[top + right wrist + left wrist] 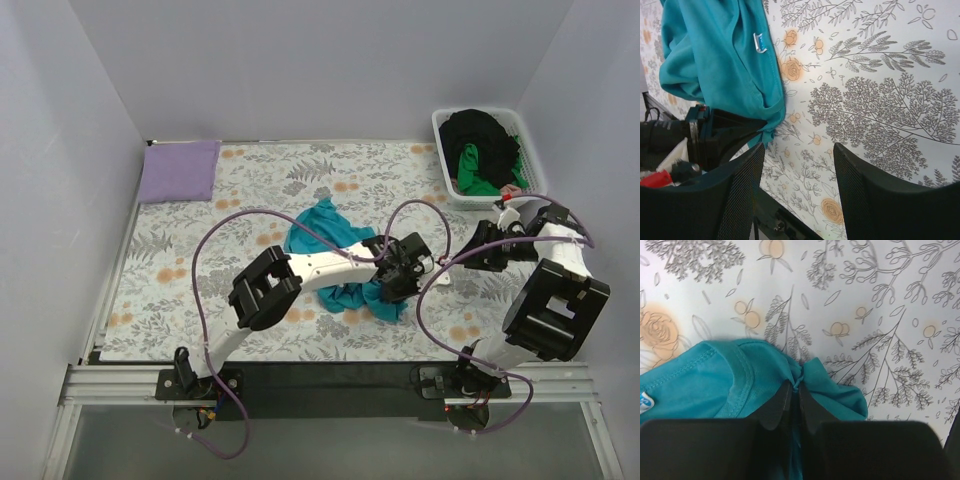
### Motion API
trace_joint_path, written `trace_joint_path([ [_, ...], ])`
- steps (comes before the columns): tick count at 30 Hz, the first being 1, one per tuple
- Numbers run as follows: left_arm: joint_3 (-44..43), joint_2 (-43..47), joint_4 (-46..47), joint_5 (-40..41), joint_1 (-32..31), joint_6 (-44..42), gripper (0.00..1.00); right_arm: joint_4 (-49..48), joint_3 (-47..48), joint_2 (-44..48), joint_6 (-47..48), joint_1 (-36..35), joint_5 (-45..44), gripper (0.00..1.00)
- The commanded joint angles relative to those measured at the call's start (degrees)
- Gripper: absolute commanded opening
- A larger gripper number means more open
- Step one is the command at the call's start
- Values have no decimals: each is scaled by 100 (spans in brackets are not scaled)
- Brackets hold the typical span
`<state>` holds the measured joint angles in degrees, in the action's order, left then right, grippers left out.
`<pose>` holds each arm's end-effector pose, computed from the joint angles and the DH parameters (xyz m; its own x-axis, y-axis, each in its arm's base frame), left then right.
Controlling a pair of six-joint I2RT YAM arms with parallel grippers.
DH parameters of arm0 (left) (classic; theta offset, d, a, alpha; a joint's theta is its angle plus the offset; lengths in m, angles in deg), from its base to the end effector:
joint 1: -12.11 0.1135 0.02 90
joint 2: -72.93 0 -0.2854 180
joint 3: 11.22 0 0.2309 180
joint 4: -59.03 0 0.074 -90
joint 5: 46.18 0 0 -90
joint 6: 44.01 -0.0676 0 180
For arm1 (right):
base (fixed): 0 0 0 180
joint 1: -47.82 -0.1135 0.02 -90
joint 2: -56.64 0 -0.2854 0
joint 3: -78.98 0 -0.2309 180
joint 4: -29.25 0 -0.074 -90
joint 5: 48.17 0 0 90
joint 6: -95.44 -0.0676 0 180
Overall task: Fold and stack the t-shirts
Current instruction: Flatten the tshirt out
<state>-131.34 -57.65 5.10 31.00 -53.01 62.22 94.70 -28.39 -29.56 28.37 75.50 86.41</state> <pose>0.1939 -0.4537 0.1622 -0.6228 0.6951 -0.3591 0.7820 0.5390 -0.3129 0.2424 -0.0736 0.2242 -0.8834 0.1501 -0.4439 -0.1430 0.8158 0.5604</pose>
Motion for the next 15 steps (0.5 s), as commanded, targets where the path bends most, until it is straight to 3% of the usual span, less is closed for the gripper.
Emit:
trace_joint_path([
  [1,-417,805,-156,202,412,432,0,208,212,94,53,0,524,64],
  [6,-841,1851,-94,-457,1369,1259,0,50,282,15,-175,-140,824,65],
  [7,-815,2166,-85,-554,1814,1477,0,15,273,6,-237,-175,868,65],
  [11,-79,3090,64,-1003,2977,1822,0,-310,247,-3,-544,-491,886,65],
  [15,1666,4292,301,-1600,4085,2024,0,-1089,247,67,-1071,-1422,386,65],
])
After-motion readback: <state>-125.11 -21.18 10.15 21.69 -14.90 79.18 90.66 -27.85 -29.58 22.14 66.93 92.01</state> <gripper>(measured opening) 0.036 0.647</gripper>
